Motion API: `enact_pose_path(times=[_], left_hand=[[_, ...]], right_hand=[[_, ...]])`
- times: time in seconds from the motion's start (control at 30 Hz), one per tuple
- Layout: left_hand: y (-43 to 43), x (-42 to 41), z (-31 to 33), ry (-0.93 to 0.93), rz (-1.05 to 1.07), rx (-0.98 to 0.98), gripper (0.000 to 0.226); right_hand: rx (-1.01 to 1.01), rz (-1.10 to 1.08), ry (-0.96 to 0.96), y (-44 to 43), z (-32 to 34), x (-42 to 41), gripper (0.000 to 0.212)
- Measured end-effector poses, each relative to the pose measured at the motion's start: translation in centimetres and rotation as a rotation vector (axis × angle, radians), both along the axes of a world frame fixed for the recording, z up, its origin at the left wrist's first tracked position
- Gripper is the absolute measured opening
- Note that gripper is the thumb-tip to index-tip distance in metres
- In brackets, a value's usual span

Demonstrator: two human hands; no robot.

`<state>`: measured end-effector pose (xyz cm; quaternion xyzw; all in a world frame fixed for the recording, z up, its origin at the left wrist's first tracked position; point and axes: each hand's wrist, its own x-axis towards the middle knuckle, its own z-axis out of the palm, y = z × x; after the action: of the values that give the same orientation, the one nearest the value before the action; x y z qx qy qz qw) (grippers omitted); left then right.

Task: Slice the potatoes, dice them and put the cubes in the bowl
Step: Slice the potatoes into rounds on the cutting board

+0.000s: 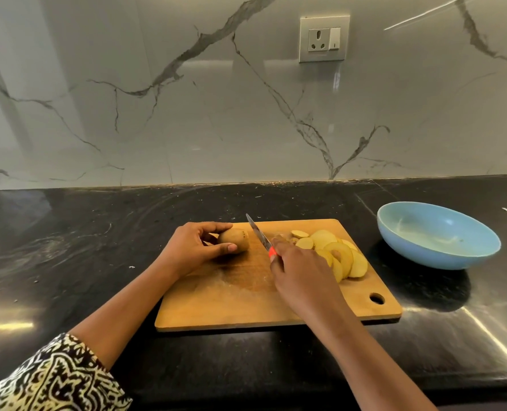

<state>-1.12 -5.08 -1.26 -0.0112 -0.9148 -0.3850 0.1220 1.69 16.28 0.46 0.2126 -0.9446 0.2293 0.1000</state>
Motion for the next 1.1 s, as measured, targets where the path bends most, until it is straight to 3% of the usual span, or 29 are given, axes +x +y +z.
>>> enact_pose_path(times=[0.53,1.1], left_hand=[[0.4,-0.1,-0.6,0.064,0.057,0.060,0.066],[0.9,0.3,-0.6,0.145,0.065,-0.021,0.052]], right_hand=[[0.111,0.085,0.106,-1.1,0.2,-1.0,0.036],[0.310,0.094,-0.070,-3.9,2.4,-3.6,0.022]])
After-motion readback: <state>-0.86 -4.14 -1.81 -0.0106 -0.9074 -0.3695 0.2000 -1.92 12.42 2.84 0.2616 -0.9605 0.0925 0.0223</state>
